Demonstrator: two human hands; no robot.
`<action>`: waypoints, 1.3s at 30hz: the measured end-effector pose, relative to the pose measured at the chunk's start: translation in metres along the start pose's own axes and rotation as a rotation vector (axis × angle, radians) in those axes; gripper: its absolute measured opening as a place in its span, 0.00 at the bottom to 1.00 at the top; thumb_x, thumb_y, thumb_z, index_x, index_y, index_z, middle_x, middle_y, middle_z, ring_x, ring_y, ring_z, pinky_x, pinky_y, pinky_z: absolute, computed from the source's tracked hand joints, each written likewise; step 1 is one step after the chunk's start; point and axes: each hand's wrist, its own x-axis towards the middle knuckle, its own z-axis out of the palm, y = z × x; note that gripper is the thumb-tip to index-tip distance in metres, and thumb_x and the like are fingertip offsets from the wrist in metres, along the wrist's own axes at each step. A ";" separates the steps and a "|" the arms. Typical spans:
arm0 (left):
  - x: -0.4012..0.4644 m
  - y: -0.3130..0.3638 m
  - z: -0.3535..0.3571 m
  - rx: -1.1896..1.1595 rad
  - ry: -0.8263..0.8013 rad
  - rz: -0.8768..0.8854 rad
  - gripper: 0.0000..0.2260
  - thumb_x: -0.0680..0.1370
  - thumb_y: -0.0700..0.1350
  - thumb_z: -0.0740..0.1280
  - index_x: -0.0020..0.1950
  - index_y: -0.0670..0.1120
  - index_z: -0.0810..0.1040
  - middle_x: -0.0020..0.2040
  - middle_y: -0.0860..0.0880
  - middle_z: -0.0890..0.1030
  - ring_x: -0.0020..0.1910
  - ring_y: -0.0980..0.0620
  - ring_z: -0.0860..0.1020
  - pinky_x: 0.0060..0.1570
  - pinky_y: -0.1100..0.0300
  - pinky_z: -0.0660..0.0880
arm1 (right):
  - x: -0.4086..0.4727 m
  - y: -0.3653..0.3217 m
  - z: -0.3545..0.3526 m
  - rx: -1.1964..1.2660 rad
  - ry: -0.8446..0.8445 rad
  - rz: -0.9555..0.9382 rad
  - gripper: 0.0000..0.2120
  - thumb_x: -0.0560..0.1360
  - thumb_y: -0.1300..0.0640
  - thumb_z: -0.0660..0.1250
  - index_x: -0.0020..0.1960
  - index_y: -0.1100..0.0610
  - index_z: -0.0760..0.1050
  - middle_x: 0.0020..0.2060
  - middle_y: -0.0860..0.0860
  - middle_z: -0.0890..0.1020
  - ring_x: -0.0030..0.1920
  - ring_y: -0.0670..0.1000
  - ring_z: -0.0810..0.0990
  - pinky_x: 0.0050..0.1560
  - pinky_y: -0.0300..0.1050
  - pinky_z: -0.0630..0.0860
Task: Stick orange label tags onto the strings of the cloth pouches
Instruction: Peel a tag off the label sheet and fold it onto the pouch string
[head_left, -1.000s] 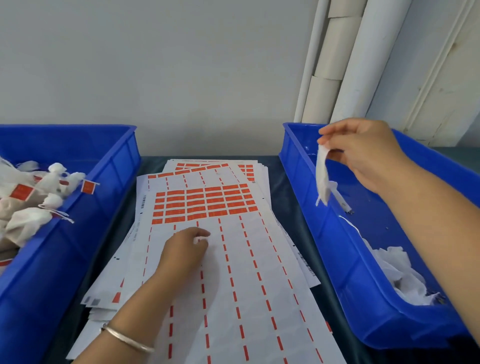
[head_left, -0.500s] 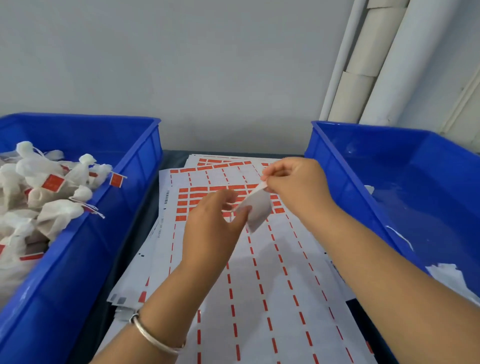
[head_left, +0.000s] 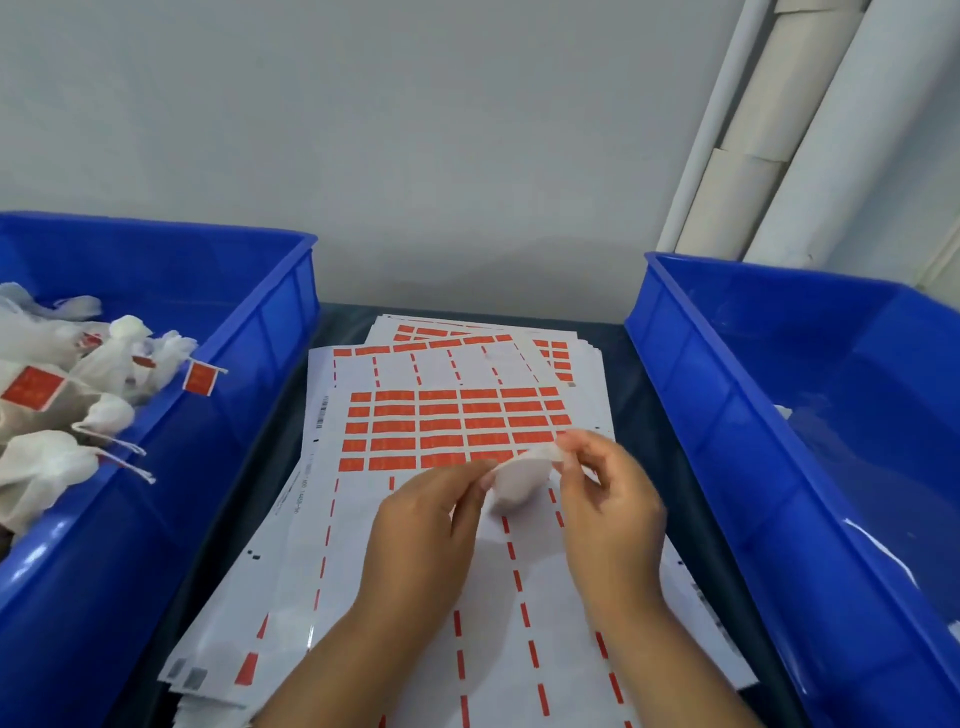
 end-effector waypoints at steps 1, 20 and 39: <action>0.000 0.000 -0.001 0.005 0.011 0.008 0.13 0.74 0.53 0.64 0.58 0.58 0.78 0.53 0.63 0.78 0.45 0.65 0.71 0.50 0.71 0.64 | -0.003 0.005 0.001 -0.014 0.001 -0.056 0.15 0.74 0.58 0.68 0.50 0.38 0.73 0.49 0.31 0.76 0.53 0.32 0.76 0.46 0.23 0.73; -0.006 0.006 -0.005 -0.026 0.157 0.340 0.09 0.70 0.47 0.66 0.44 0.45 0.83 0.39 0.54 0.81 0.37 0.62 0.74 0.40 0.75 0.70 | -0.002 0.006 -0.003 -0.114 -0.344 -0.316 0.29 0.75 0.36 0.54 0.54 0.57 0.82 0.49 0.48 0.82 0.54 0.50 0.79 0.59 0.41 0.73; 0.004 -0.005 0.004 0.046 0.100 -0.010 0.09 0.75 0.46 0.66 0.44 0.59 0.68 0.40 0.67 0.67 0.37 0.66 0.69 0.37 0.77 0.60 | -0.006 0.008 0.005 -0.139 -0.325 -0.187 0.04 0.69 0.50 0.67 0.41 0.44 0.72 0.51 0.32 0.68 0.59 0.31 0.65 0.53 0.18 0.63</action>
